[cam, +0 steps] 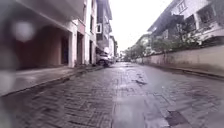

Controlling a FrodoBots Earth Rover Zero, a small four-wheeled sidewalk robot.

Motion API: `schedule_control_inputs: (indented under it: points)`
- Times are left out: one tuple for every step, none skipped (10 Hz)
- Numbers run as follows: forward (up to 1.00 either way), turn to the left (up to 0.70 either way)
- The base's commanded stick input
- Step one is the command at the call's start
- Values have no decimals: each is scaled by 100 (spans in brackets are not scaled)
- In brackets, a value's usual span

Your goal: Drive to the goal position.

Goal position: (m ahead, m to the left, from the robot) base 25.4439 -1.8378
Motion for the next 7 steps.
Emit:
schedule_control_inputs:
  points:
    - [70, 0]
    - [70, 0]
    - [70, 0]
    - [70, 0]
    - [70, 0]
    - [70, 0]
    - [70, 0]
